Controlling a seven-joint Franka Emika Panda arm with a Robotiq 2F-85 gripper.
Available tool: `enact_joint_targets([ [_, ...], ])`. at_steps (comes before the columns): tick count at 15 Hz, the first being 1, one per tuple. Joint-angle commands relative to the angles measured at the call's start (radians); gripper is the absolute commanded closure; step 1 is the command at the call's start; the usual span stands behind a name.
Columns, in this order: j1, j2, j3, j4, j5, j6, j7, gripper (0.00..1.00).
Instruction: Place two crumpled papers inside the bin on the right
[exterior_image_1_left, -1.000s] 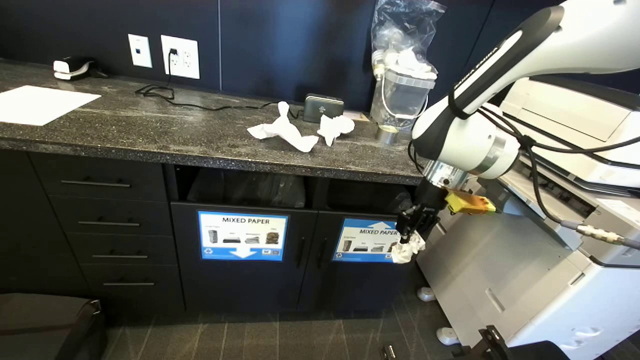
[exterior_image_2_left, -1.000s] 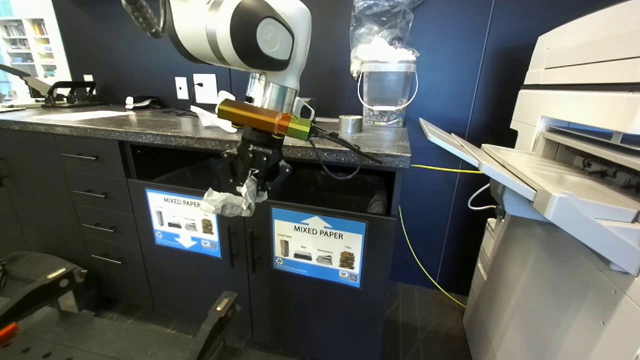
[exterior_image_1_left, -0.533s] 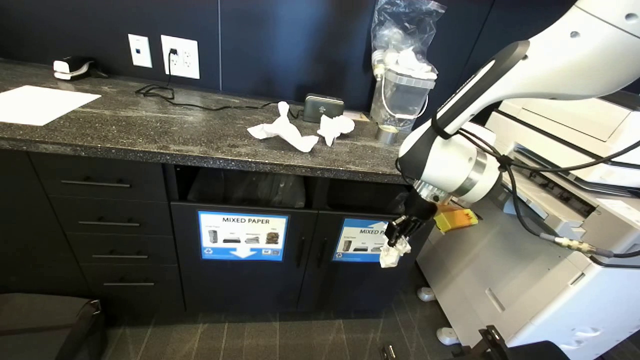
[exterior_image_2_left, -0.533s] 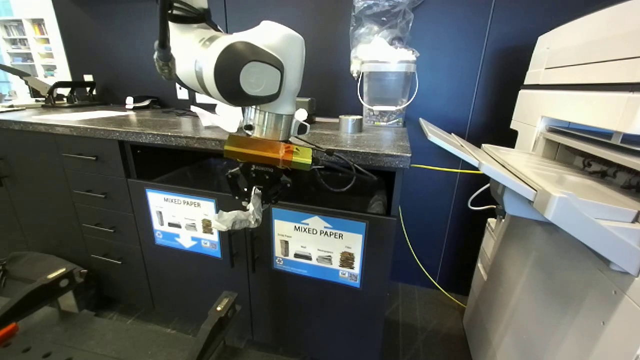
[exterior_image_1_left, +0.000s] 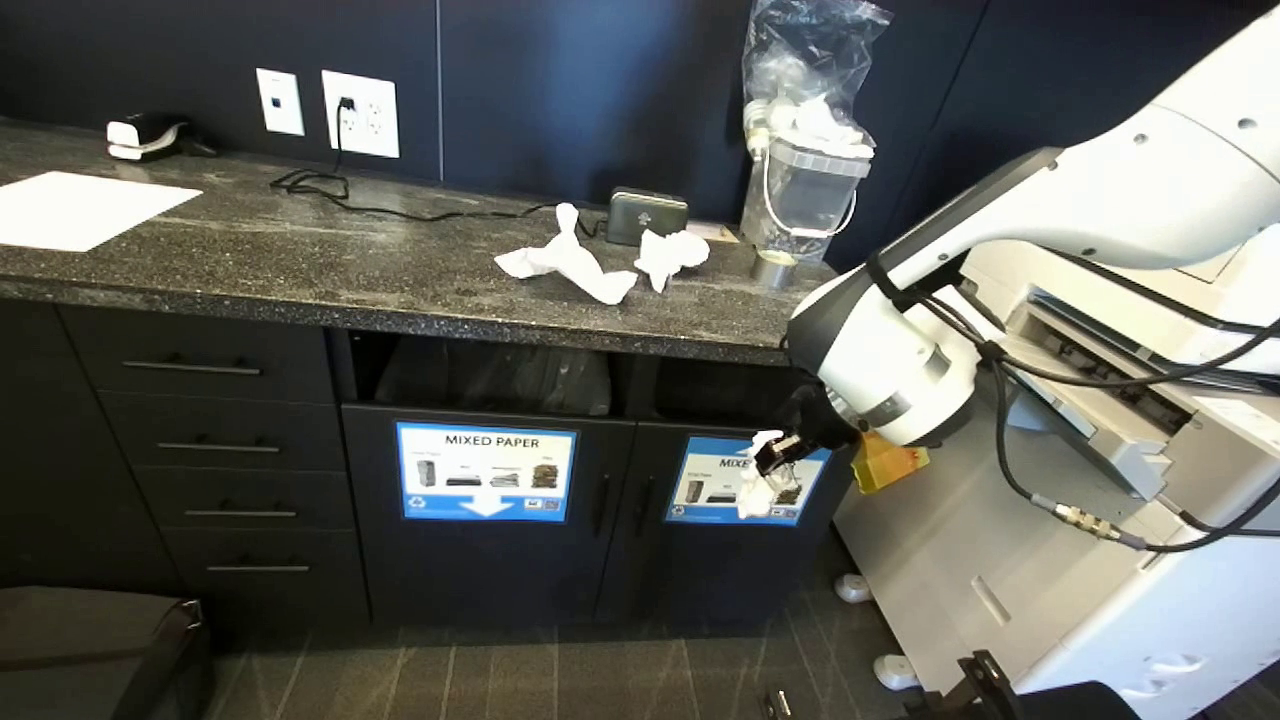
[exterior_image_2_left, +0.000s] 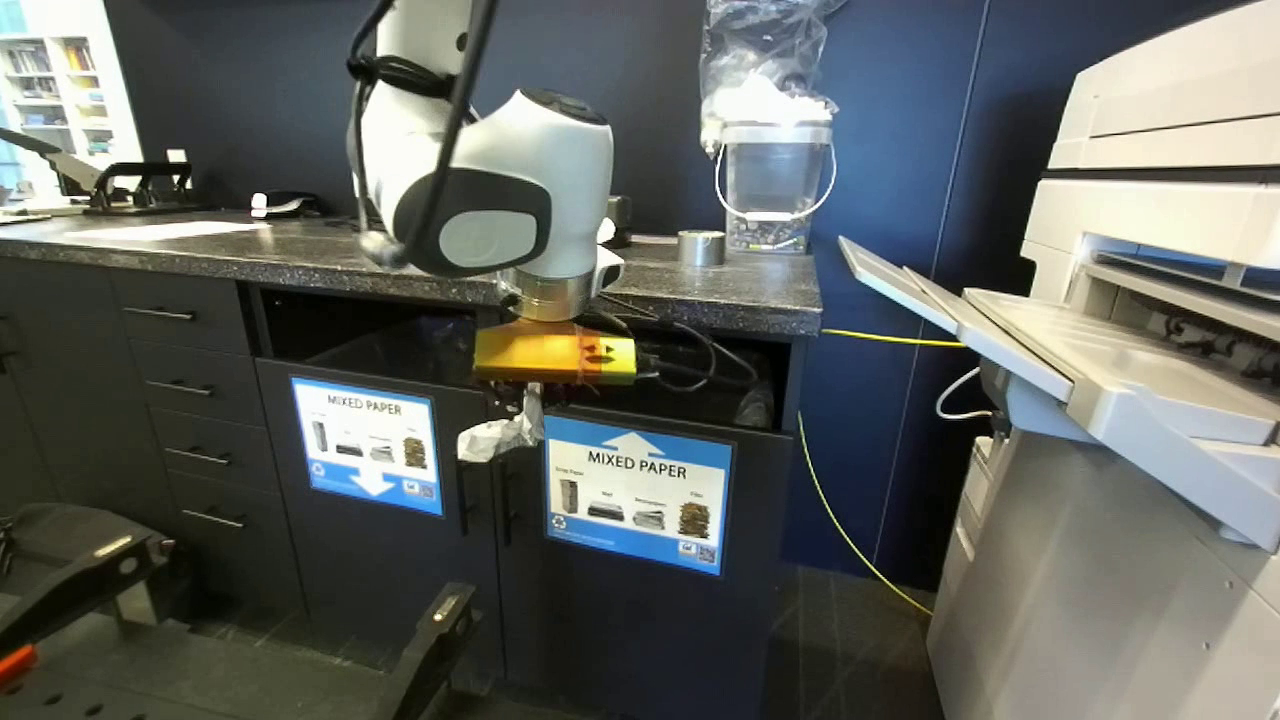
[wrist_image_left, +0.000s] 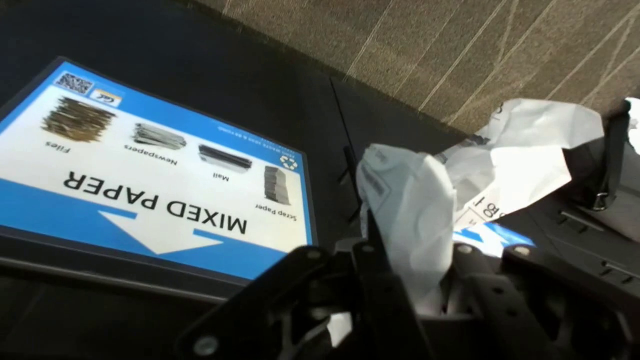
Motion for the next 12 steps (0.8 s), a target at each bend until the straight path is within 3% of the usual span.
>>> enact_joint_targets([
  [1,-0.246,0.202,0.176,0.017,-0.099,0.182,-0.102,0.93],
  [2,-0.297,0.241,0.202,0.009,-0.141,0.223,-0.111,0.93],
  [3,-0.330,0.271,0.193,-0.005,-0.285,0.257,-0.012,0.93],
  [4,-0.359,0.313,0.188,-0.005,-0.355,0.292,0.003,0.93],
  [6,-0.371,0.359,0.136,0.002,-0.530,0.337,0.105,0.93],
  [9,-0.322,0.413,0.024,0.033,-0.789,0.422,0.280,0.93],
  [12,-0.232,0.462,-0.069,0.096,-0.948,0.530,0.462,0.93],
])
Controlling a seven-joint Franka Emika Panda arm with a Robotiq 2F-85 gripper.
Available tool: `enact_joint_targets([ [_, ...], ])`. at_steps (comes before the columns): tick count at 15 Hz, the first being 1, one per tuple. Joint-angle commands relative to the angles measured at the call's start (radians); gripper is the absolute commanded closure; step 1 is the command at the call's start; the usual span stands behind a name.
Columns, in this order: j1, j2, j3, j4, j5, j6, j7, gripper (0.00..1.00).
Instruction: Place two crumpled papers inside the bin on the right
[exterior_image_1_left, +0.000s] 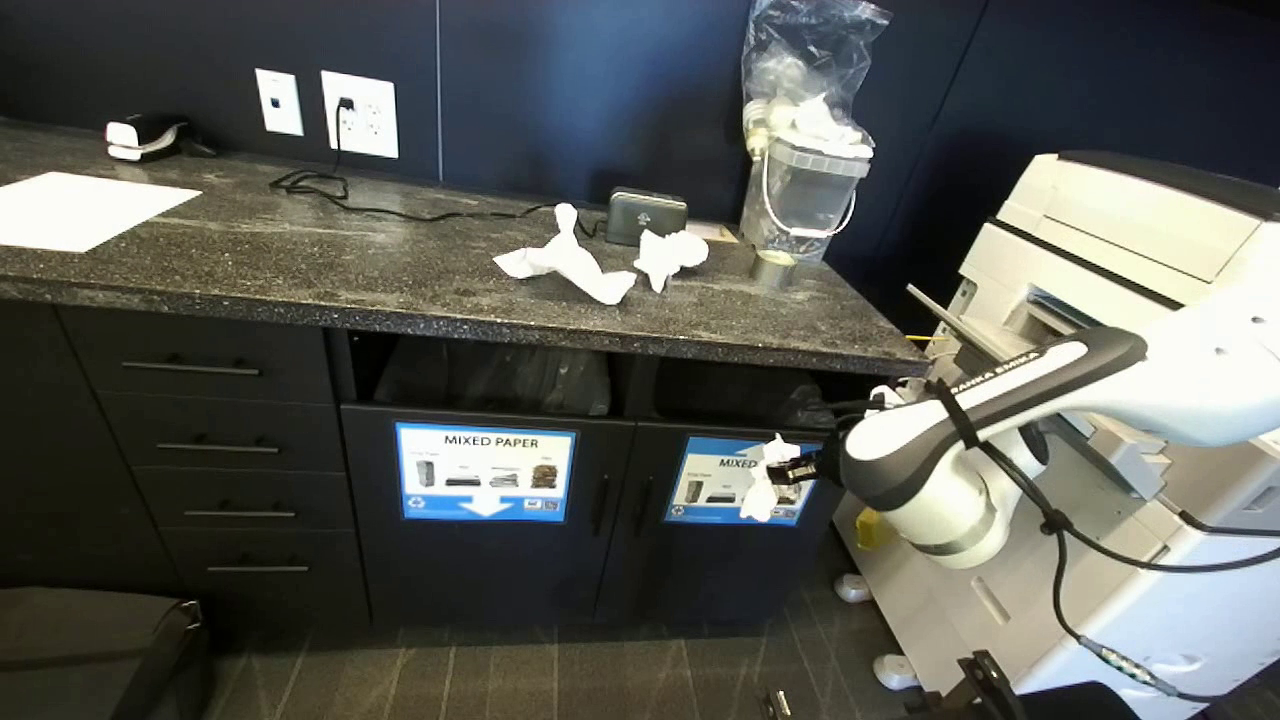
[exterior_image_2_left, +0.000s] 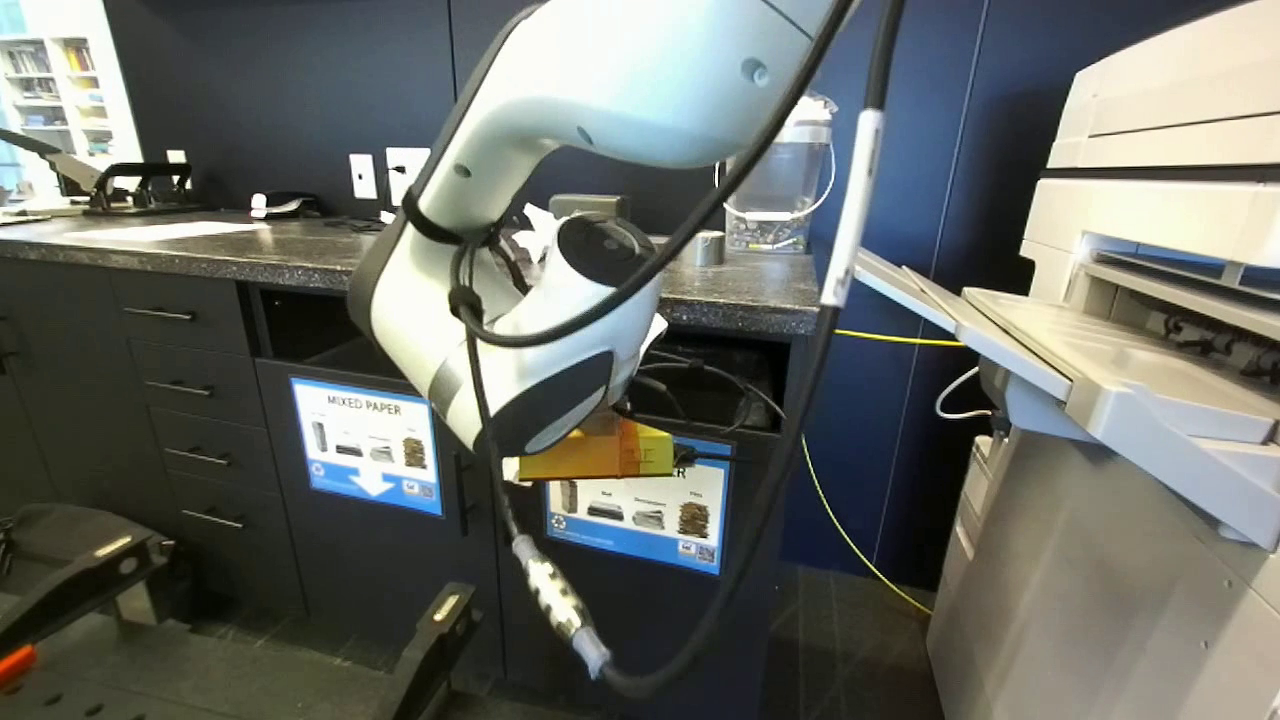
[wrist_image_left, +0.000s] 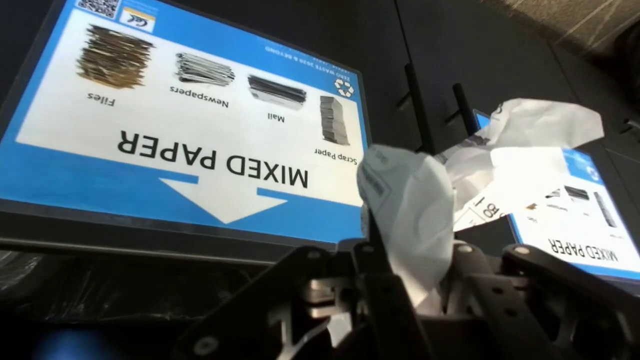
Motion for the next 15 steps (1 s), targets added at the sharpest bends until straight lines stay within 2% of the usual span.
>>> enact_joint_targets([
  [1,0.132,0.071,-0.098,0.102,-0.154,0.154,0.220,0.93],
  [4,0.285,0.076,-0.188,0.196,-0.191,0.269,0.428,0.93],
  [7,0.455,0.075,-0.295,0.297,-0.162,0.353,0.605,0.93],
  [10,0.591,0.090,-0.395,0.390,-0.134,0.397,0.747,0.93],
  [15,0.710,0.148,-0.493,0.501,-0.065,0.477,0.876,0.93],
])
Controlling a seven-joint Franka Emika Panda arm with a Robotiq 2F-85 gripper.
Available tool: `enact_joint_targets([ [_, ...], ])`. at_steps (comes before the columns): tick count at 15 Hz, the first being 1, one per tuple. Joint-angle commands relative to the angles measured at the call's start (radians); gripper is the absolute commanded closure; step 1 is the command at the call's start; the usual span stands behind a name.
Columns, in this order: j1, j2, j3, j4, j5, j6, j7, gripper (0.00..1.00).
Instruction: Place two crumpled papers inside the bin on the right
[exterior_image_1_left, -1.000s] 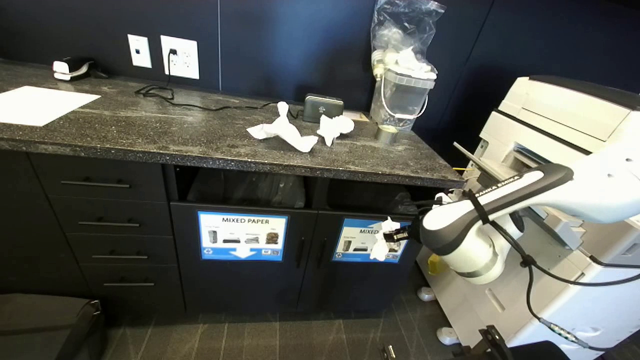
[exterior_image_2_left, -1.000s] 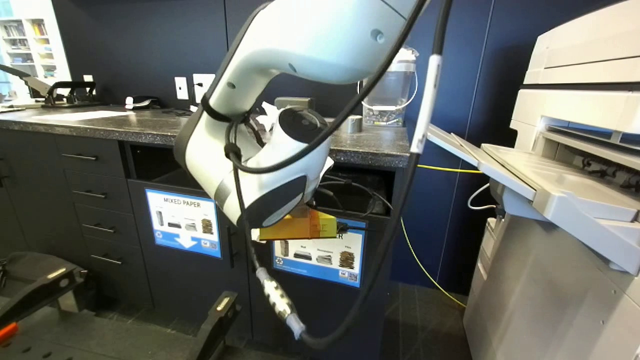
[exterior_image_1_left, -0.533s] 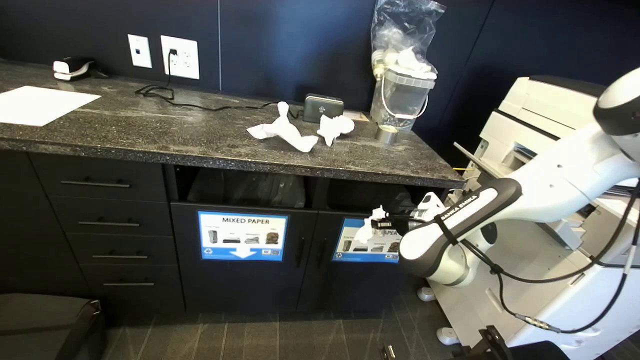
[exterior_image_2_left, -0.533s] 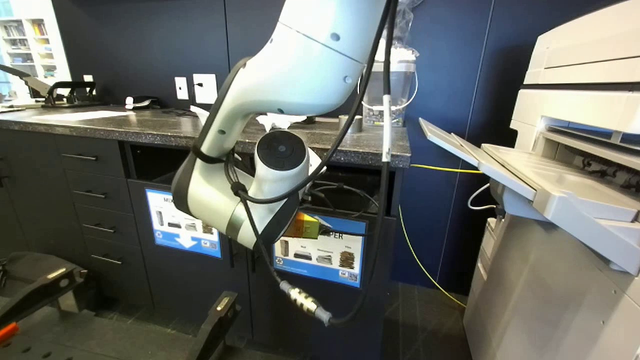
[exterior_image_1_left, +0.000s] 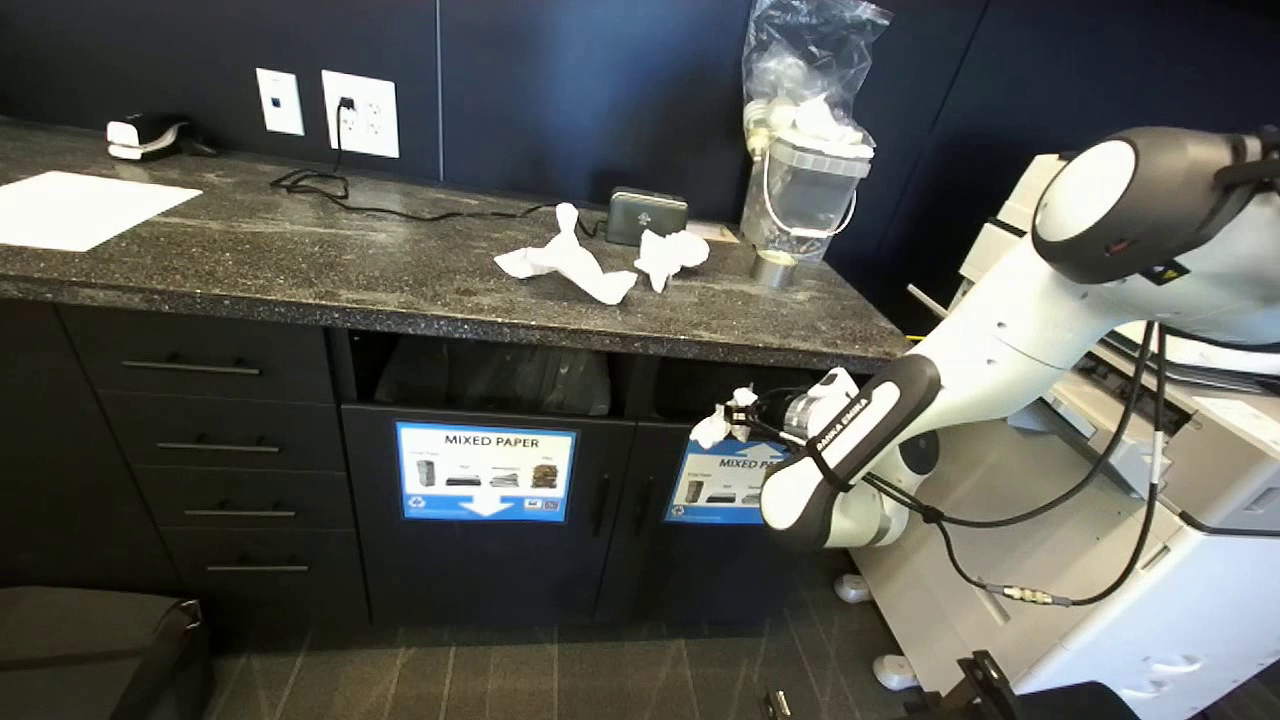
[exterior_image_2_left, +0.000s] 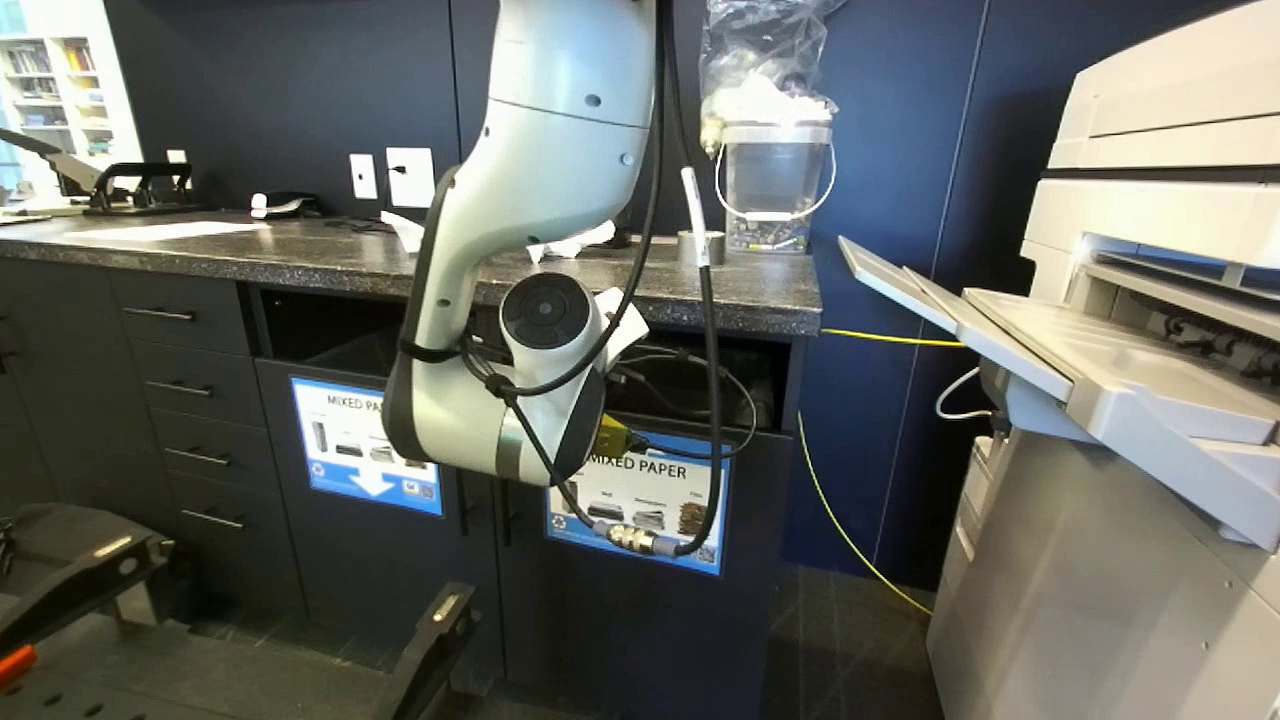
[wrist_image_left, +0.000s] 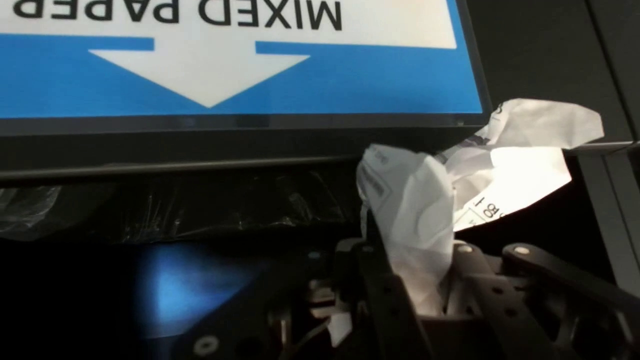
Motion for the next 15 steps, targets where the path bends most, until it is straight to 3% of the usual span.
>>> enact_joint_targets([
  [1,0.074,0.073,-0.061,0.101,0.046,0.110,0.084,0.93],
  [8,0.125,0.183,-0.099,0.223,0.116,0.206,0.168,0.93],
  [9,0.052,0.204,-0.018,0.266,0.099,0.159,0.108,0.93],
  [15,0.021,0.276,0.039,0.366,0.101,0.163,0.130,0.94],
])
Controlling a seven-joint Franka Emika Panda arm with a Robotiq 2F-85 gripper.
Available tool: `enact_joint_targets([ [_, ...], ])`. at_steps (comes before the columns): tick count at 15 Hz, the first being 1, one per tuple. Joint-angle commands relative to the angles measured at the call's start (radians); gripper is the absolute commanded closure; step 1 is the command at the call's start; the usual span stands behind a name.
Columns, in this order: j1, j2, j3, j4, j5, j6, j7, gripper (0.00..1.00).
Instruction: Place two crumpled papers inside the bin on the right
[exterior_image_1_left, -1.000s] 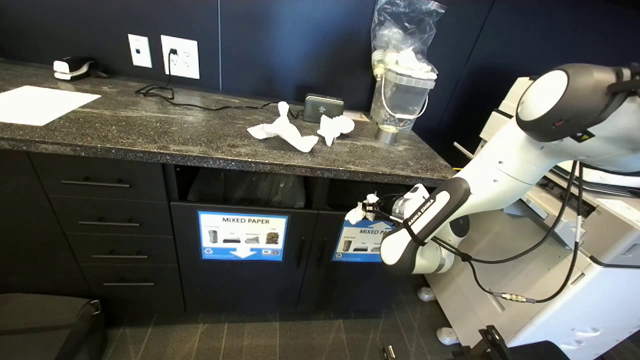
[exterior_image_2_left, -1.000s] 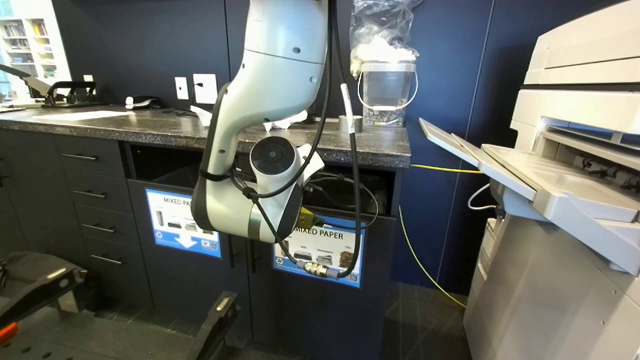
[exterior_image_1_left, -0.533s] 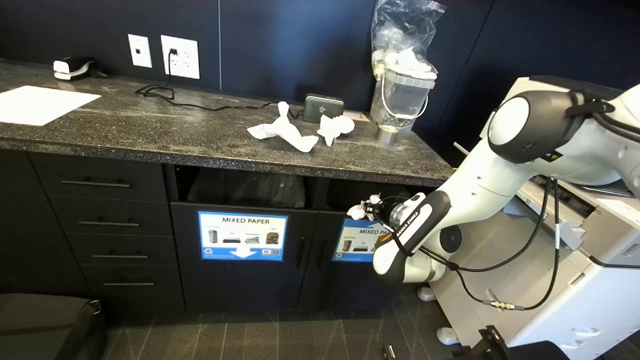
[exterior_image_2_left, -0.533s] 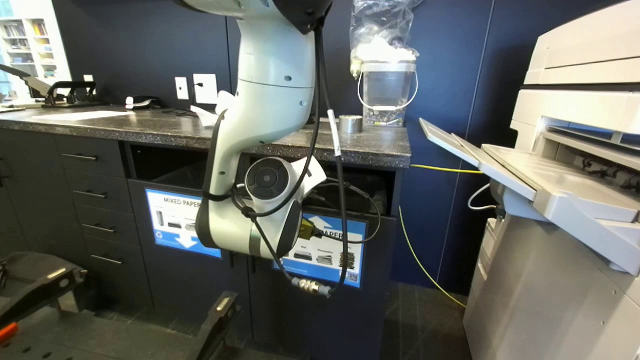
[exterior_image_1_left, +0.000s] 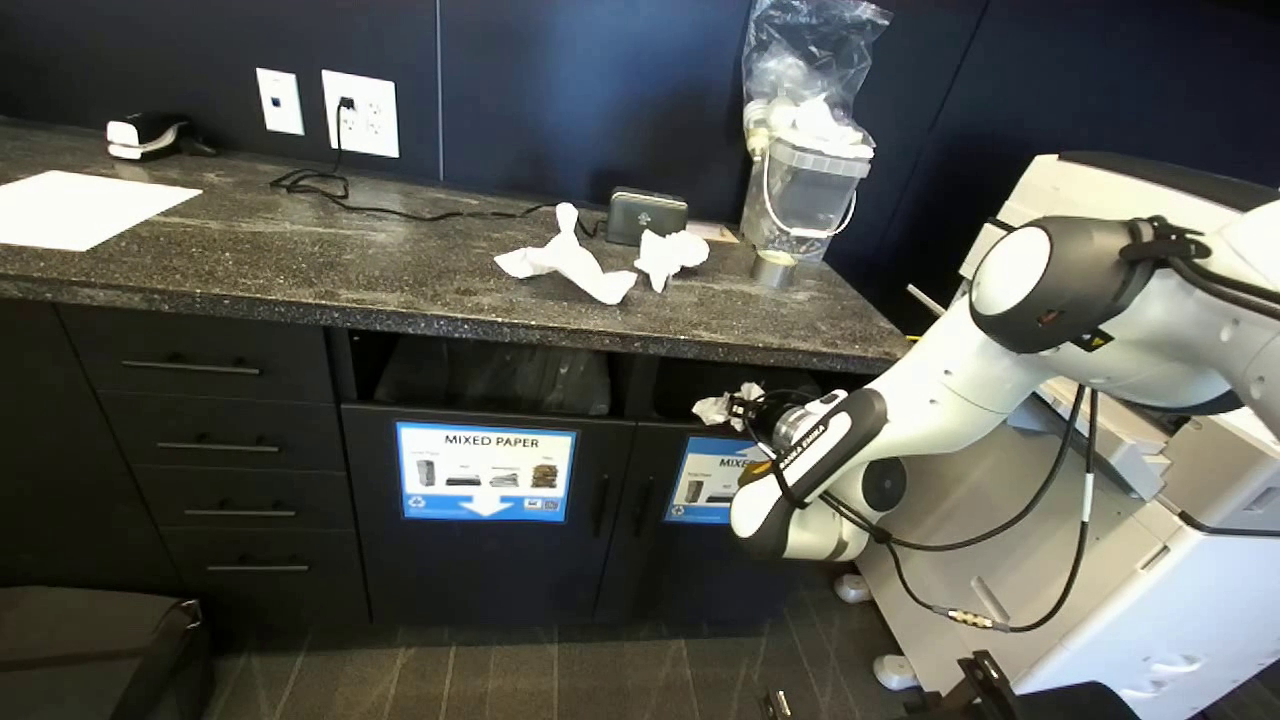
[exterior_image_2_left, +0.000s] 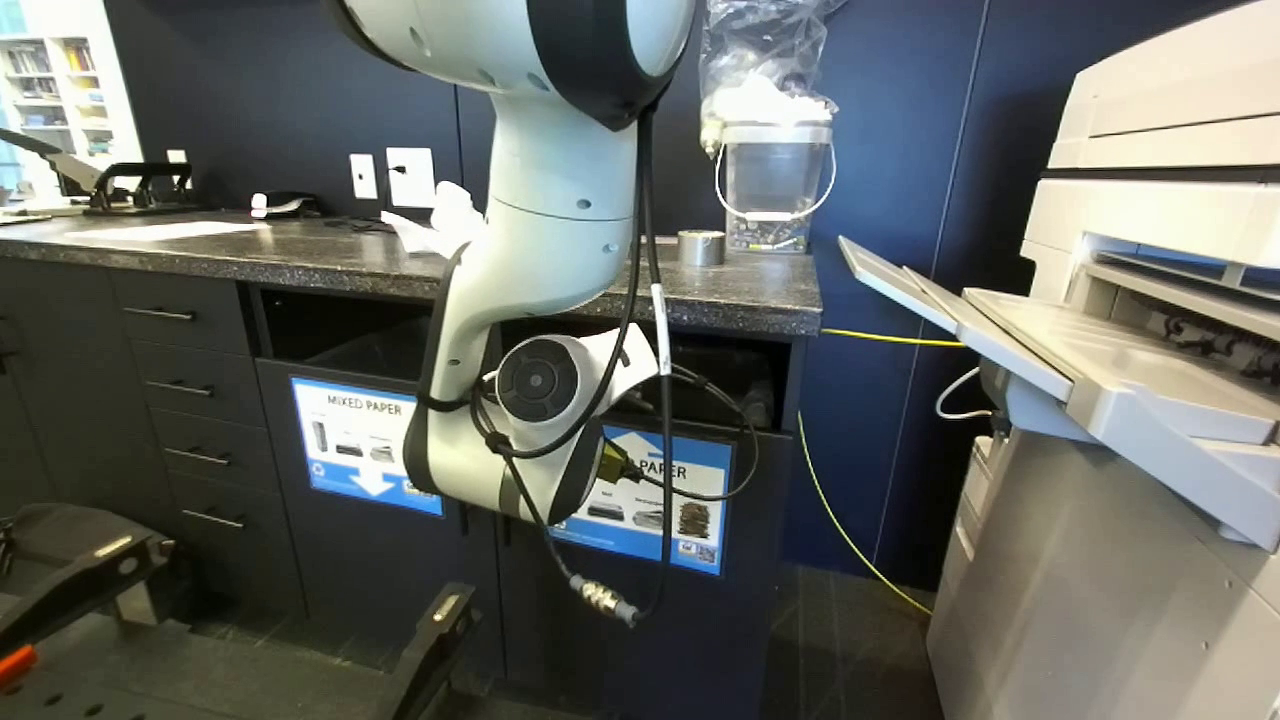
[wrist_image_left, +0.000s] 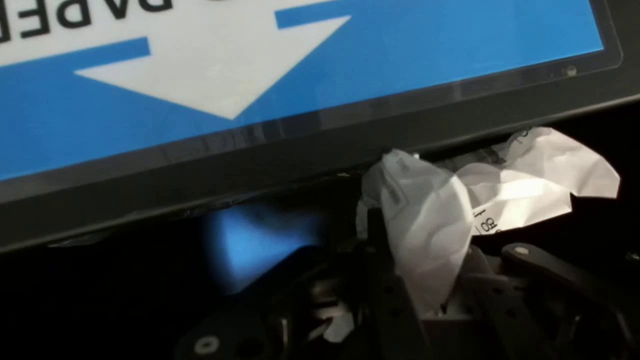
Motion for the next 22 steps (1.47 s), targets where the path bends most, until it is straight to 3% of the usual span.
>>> enact_joint_targets([
  [1,-0.023,0.095,0.049,0.143,0.003,0.005,-0.003,0.94],
  [3,-0.017,0.117,0.047,0.168,-0.001,0.020,0.018,0.94],
  [4,0.043,0.113,-0.019,0.193,0.017,0.032,0.095,0.94],
  [5,-0.013,0.142,0.049,0.217,-0.011,0.015,0.039,0.95],
  [6,0.053,0.136,-0.023,0.239,0.015,0.028,0.118,0.94],
  [12,0.109,0.206,-0.056,0.362,0.028,0.001,0.173,0.94],
  [14,0.122,0.162,-0.064,0.313,0.047,0.014,0.173,0.94],
  [20,0.147,0.159,-0.075,0.315,0.080,0.027,0.170,0.95],
  [21,0.146,0.159,-0.074,0.319,0.077,0.017,0.179,0.68],
  [22,0.148,0.159,-0.076,0.316,0.078,0.018,0.178,0.67],
])
